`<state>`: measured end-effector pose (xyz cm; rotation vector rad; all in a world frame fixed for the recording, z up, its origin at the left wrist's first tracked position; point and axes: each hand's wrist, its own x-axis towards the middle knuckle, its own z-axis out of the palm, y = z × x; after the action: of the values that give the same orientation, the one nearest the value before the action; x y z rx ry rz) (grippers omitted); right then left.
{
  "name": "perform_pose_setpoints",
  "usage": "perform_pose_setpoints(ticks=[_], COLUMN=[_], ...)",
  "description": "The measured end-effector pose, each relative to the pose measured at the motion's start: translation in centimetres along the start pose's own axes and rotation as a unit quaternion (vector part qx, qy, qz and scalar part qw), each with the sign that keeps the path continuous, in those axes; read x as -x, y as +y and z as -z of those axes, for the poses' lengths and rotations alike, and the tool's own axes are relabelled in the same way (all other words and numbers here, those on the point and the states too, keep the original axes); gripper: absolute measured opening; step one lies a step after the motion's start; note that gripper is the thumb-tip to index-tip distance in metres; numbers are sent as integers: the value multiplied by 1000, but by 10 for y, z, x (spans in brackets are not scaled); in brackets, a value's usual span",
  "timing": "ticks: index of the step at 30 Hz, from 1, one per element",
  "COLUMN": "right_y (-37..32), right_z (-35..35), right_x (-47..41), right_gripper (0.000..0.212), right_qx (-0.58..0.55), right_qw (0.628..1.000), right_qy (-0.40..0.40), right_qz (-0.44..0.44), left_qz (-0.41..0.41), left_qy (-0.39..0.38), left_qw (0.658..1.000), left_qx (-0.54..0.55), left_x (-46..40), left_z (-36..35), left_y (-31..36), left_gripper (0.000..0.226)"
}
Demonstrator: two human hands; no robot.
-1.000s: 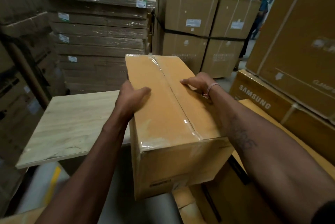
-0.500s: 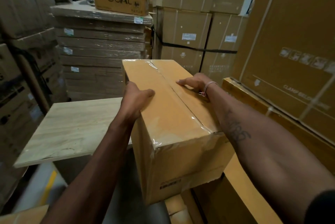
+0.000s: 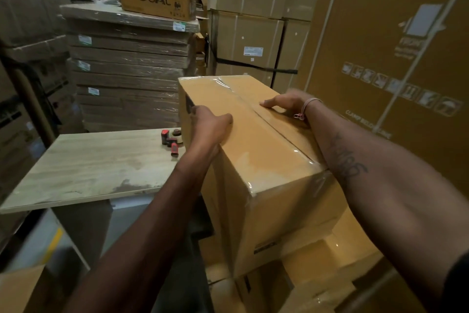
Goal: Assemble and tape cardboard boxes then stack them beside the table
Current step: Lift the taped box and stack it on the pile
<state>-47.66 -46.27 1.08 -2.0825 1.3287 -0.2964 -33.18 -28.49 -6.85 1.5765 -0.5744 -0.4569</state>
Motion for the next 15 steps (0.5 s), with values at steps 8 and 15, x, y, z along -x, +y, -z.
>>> perform_pose_setpoints(ticks=[8, 15], right_y=[88, 112], right_z=[38, 53], right_x=[-11, -25], right_gripper=[73, 80], right_qx=[-19, 25], right_qw=[998, 999], right_qy=[2, 29], right_qz=[-57, -24], left_qz=[0, 2], left_qy=[-32, -55], left_qw=[999, 998], left_qx=[-7, -14], left_x=[34, 28], left_z=[-91, -125], left_y=[-19, -17], left_gripper=[92, 105])
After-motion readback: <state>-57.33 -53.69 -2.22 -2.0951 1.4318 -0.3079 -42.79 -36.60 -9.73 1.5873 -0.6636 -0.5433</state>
